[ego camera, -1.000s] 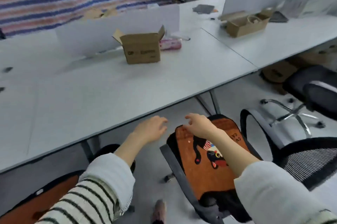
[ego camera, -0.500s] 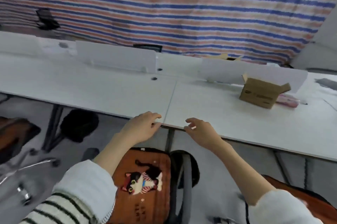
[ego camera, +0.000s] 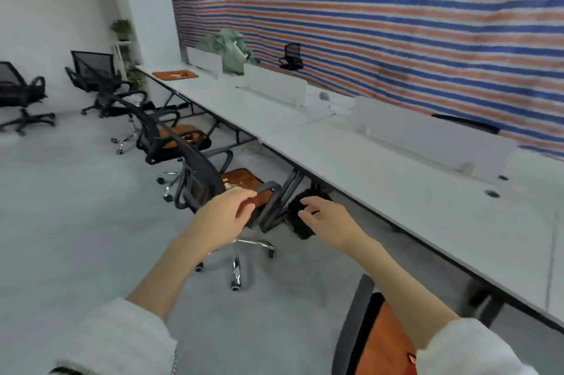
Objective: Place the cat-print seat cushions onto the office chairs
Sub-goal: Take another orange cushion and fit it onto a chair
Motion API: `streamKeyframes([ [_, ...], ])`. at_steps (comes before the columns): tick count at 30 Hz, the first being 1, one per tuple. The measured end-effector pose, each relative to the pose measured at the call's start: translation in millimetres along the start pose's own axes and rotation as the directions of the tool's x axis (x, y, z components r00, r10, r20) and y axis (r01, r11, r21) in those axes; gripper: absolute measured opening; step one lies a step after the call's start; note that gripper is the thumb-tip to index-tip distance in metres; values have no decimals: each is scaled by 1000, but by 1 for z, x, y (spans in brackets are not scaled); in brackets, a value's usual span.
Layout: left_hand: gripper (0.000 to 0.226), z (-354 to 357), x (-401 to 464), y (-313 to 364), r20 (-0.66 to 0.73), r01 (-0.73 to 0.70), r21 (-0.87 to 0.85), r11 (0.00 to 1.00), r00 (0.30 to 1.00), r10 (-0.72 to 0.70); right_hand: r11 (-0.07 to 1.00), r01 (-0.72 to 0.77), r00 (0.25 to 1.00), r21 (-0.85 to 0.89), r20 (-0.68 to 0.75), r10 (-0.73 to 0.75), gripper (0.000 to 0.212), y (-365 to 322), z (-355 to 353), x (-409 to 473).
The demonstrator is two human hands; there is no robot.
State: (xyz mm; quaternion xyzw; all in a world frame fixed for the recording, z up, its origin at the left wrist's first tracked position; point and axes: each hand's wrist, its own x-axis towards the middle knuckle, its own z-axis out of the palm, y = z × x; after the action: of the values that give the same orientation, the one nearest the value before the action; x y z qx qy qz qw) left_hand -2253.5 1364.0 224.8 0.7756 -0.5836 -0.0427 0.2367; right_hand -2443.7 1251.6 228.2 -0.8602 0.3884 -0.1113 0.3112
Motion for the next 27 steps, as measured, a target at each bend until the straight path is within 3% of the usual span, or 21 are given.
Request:
streamKeyframes([
  [5, 35, -34, 38, -114, -29, 137, 6, 991, 990, -137, 992, 124, 991, -18, 54, -123, 43, -74, 57, 111],
  [13, 35, -123, 169, -301, -64, 264, 23, 964, 963, -262, 964, 264, 960, 17, 86, -265, 42, -195, 109, 339],
  [21, 36, -193, 272, -463, -164, 348, 26, 937, 926, -339, 933, 349, 928, 90, 106, -358, 40, -313, 164, 528],
  [27, 37, -227, 358, -618, -125, 359, 27, 933, 927, -353, 928, 365, 923, 76, 100, -371, 39, -395, 229, 682],
])
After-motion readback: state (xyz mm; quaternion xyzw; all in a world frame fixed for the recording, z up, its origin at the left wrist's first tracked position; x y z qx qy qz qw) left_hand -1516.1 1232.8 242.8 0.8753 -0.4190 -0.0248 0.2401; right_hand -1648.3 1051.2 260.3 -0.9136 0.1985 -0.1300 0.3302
